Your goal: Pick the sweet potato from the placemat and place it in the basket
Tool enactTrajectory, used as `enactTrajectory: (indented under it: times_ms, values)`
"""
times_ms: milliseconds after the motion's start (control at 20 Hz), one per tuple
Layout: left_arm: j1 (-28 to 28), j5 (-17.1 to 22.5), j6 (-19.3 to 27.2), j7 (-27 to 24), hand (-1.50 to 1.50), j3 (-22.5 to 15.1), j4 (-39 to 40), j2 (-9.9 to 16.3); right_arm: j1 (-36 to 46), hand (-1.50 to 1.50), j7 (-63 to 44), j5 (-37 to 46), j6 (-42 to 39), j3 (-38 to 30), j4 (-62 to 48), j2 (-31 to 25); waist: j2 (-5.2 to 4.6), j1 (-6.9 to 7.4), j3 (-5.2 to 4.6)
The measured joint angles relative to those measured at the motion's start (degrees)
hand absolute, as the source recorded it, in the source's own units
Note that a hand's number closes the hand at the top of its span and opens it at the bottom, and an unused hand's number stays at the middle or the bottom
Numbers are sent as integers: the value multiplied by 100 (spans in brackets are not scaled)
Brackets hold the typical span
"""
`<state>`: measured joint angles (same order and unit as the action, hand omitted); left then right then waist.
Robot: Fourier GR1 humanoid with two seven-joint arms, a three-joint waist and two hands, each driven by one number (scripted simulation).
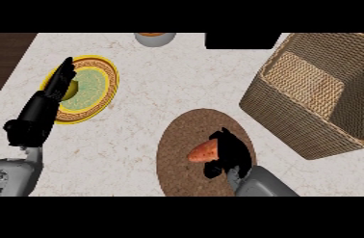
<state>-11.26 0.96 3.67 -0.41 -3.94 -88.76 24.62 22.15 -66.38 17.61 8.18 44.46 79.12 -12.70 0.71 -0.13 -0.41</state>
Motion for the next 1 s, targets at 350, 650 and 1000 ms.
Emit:
enactTrajectory:
  times_ms: [350, 650, 1000]
  values:
    - [-42, -51, -151, -23, 0, 102, 71, -41, -23, 150, 176, 505, -115, -115, -245, 137, 36, -3, -37]
    - [41, -65, -121, 41, 0, 219, 35, -51, -411, 150, 1042, 723, -102, -494, -46, -915, 76, -107, 10]
    - [283, -62, -57, -60, 0, 357, -6, -9, -1294, 150, 2620, 580, 237, -1715, -794, -3382, -3, -367, 51]
